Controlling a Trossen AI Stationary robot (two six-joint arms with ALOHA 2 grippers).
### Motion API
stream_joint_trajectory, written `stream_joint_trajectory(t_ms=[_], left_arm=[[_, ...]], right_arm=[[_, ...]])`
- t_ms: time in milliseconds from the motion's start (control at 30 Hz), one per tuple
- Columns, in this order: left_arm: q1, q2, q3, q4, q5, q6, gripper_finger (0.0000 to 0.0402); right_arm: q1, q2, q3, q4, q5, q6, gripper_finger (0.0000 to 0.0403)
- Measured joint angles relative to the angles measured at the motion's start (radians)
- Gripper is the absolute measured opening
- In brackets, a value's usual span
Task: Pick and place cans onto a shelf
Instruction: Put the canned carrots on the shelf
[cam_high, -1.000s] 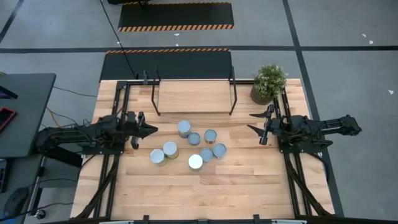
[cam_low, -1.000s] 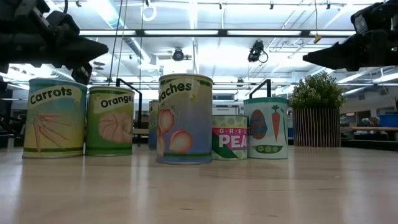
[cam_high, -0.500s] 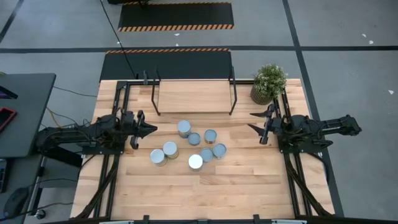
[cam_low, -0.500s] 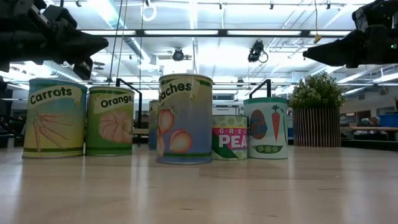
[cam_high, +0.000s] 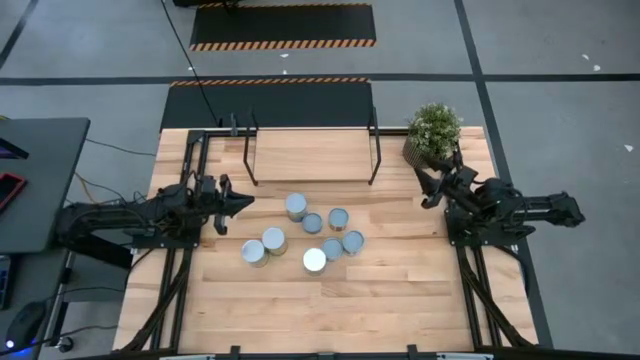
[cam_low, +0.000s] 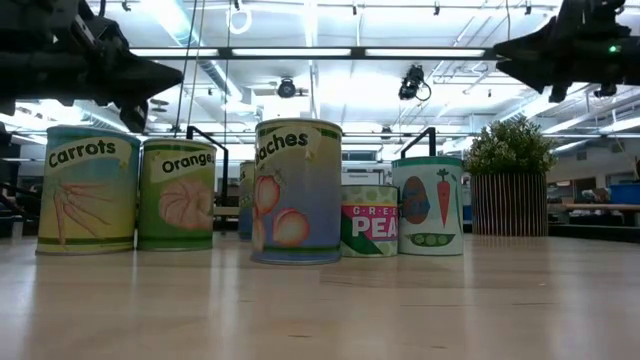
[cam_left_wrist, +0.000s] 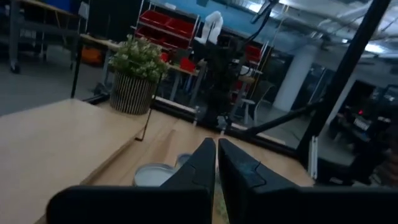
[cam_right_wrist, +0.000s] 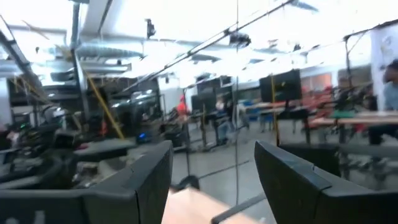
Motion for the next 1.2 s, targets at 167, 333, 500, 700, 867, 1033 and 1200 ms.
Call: stream_joint_trajectory(t_ms=[167, 333, 500, 700, 867, 1033, 1200], left_arm=[[-0.005, 0.07, 0.028, 0.016, 0.036, -0.046, 0.0025], [-0.037, 0.161, 0.095, -0.019, 0.042, -0.044, 0.0032], [-0.061, 0.246, 0.185, -0.162, 0.02, -0.036, 0.0069], [-0.114, 0.342, 0.293, -0.28, 0.004, -0.033, 0.0131], [-0.192, 0.421, 0.402, -0.387, -0.055, -0.032, 0.0164], [-0.274, 0.512, 0.494, -0.487, -0.129, -0.039, 0.0182], [-0.33, 0.596, 0.575, -0.584, -0.15, -0.056, 0.0199]], right_arm=[[-0.056, 0.0, 0.0, 0.077, -0.085, -0.002, 0.0234], [-0.064, 0.001, 0.0, 0.057, -0.167, 0.044, 0.0234], [-0.064, 0.001, 0.0, 0.127, -0.191, 0.047, 0.0234], [-0.064, 0.013, 0.0, 0.099, -0.224, 0.036, 0.0234], [-0.064, 0.039, 0.0, 0.095, -0.238, 0.035, 0.0234], [-0.059, 0.079, 0.0, 0.102, -0.273, 0.056, 0.0234], [-0.042, 0.126, 0.0, 0.111, -0.275, 0.065, 0.0234]])
